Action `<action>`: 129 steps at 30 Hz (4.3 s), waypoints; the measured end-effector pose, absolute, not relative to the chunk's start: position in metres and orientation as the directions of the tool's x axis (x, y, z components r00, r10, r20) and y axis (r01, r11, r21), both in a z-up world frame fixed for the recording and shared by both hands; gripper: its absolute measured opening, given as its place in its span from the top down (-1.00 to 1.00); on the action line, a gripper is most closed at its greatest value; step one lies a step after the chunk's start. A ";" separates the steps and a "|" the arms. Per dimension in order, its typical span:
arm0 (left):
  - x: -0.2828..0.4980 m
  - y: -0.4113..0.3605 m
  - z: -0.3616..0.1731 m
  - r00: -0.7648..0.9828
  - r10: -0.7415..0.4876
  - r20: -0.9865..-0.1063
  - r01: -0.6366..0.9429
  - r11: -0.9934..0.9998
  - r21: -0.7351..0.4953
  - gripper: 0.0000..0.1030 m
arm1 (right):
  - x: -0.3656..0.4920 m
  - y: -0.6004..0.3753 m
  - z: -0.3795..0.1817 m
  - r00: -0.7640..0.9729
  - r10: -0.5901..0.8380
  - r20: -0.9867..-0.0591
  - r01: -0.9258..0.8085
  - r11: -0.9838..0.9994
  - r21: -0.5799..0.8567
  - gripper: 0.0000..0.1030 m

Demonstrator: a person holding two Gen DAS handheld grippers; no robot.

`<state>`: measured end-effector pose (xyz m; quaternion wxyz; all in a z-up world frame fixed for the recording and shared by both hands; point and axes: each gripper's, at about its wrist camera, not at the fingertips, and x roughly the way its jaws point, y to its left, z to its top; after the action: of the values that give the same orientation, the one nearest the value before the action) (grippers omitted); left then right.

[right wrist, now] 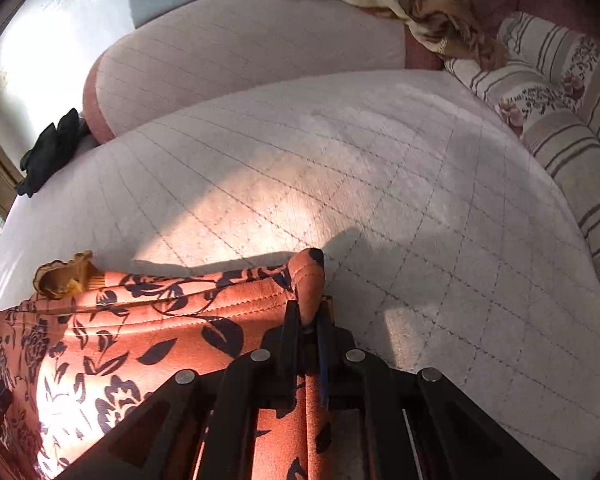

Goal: Fold small clothes

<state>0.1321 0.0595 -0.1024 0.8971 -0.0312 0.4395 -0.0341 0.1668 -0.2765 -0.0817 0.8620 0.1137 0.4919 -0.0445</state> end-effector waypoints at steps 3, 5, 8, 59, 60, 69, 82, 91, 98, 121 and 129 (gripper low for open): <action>0.134 0.064 -0.092 0.602 -0.101 -0.792 0.032 0.994 -0.102 -0.05 | 0.158 -0.286 -0.074 0.548 0.046 -0.835 0.247 0.945 0.214 0.38; 0.139 0.070 -0.081 0.625 -0.115 -0.772 0.027 0.992 -0.127 -0.05 | 0.149 -0.289 -0.059 0.567 0.009 -0.824 0.278 0.939 0.201 -0.15; 0.153 0.078 -0.068 0.644 -0.118 -0.756 0.019 0.990 -0.138 -0.05 | 0.128 -0.286 -0.025 0.634 0.014 -0.773 0.265 0.935 0.234 -0.19; 0.089 0.082 -0.088 0.570 -0.057 -0.820 -0.064 0.992 -0.113 -0.50 | 0.057 -0.261 -0.038 0.602 0.564 -0.565 0.105 0.646 0.756 -0.49; 0.093 0.082 -0.101 0.533 -0.056 -0.844 -0.066 0.992 -0.107 -0.54 | 0.072 -0.262 -0.044 0.593 0.581 -0.557 0.111 0.627 0.771 -0.49; 0.092 0.087 -0.104 0.599 -0.054 -0.799 -0.058 0.992 -0.111 -0.74 | 0.159 -0.296 -0.079 0.625 0.541 -0.563 0.264 0.532 0.805 -0.53; 0.101 0.085 -0.106 0.615 -0.051 -0.787 -0.056 0.993 -0.108 -0.76 | 0.210 -0.148 -0.091 0.435 0.665 -0.607 0.145 0.614 0.776 -0.55; 0.085 0.089 -0.098 0.611 -0.050 -0.790 -0.074 0.990 -0.120 -0.76 | 0.089 -0.179 -0.057 0.414 0.699 -0.583 0.105 0.599 0.794 -0.57; 0.052 0.084 -0.066 0.680 -0.042 -0.732 -0.049 0.994 -0.102 -0.76 | 0.030 -0.243 -0.070 0.515 0.583 -0.629 0.238 0.607 0.758 -0.56; 0.061 0.077 -0.098 0.612 -0.040 -0.790 -0.035 0.996 -0.078 -0.89 | 0.059 -0.256 -0.039 0.517 0.567 -0.641 0.141 0.682 0.718 -0.65; 0.064 0.074 -0.100 0.622 -0.037 -0.782 -0.026 0.997 -0.068 -0.95 | 0.176 -0.283 -0.077 0.518 0.478 -0.709 0.286 0.685 0.670 -0.65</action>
<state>0.0641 0.0743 -0.1005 0.8998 -0.0362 0.4348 -0.0030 0.1757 -0.2828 -0.0770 0.7780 0.3923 0.4869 0.0617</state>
